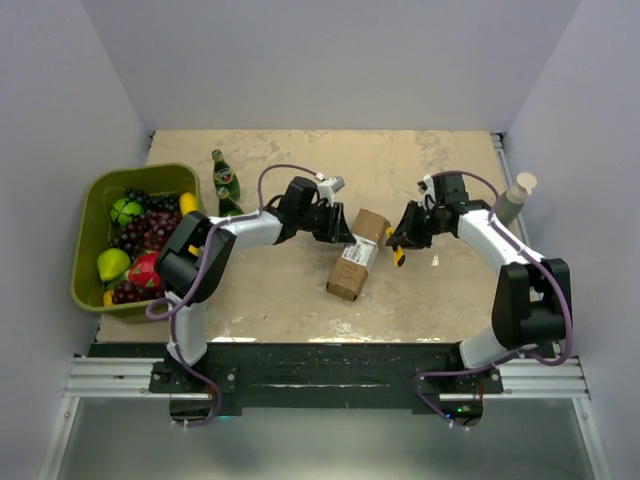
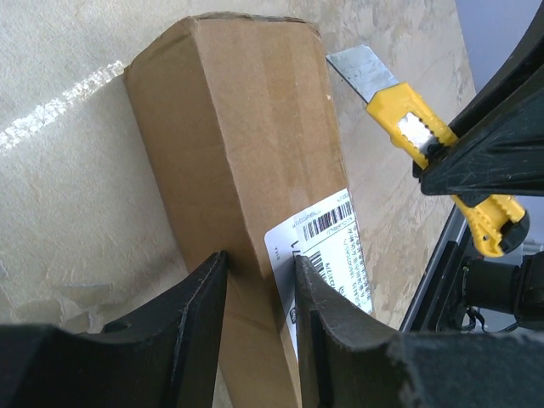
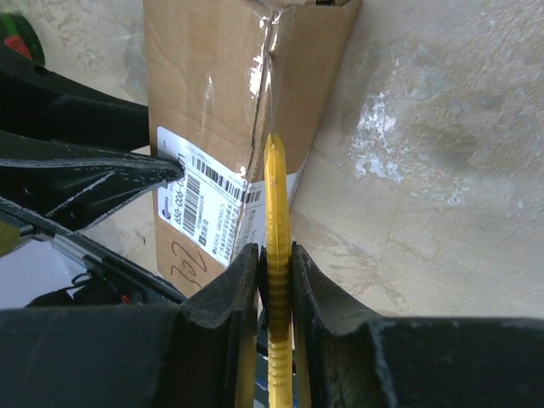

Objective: Unpack the express box
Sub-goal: Cut the express box at the center of the board, then adjust the knife.

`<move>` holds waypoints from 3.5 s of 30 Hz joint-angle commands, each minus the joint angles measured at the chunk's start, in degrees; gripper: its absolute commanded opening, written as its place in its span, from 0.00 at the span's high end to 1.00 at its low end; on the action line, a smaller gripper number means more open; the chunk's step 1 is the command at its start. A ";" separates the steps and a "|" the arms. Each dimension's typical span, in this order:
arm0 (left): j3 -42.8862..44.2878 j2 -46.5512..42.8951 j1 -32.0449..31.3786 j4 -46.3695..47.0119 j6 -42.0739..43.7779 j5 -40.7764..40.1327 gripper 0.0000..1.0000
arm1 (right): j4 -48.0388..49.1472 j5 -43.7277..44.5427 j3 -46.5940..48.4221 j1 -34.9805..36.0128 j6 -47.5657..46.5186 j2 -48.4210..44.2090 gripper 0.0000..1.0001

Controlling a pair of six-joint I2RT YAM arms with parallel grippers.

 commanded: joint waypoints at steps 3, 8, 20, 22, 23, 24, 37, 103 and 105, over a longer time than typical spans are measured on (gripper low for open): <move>0.09 6.21 -1.31 -9.29 3.46 -8.48 0.75 | -1.10 -4.02 -1.94 0.29 0.94 -0.05 1.00; -0.52 6.04 -1.22 -9.47 3.72 -8.83 0.75 | -1.19 -4.90 -2.29 0.29 1.03 0.30 1.00; -0.17 6.30 -0.96 -9.38 4.69 -9.27 0.75 | -0.93 -8.33 -3.08 2.49 2.09 1.70 1.00; -0.09 6.21 -0.87 -9.47 4.69 -9.27 0.75 | -0.84 -8.77 -3.52 2.93 2.44 1.97 1.00; -0.09 6.21 -0.79 -9.56 4.78 -9.18 0.75 | -0.75 -8.94 -3.69 3.19 2.53 2.32 1.00; -0.09 6.21 -0.79 -9.64 4.78 -9.18 0.75 | -0.84 -9.38 -3.70 3.71 2.62 2.41 1.00; 1.58 7.53 0.36 -9.56 7.06 -10.41 0.76 | -0.75 -10.35 -5.98 6.53 3.32 0.57 1.00; 26.63 -5.92 9.06 15.67 9.52 34.94 0.38 | -15.07 -25.39 41.84 8.11 -49.85 8.04 1.00; 27.25 -5.56 8.97 15.49 9.52 35.38 0.38 | -15.16 -23.89 41.48 8.64 -49.94 8.12 1.00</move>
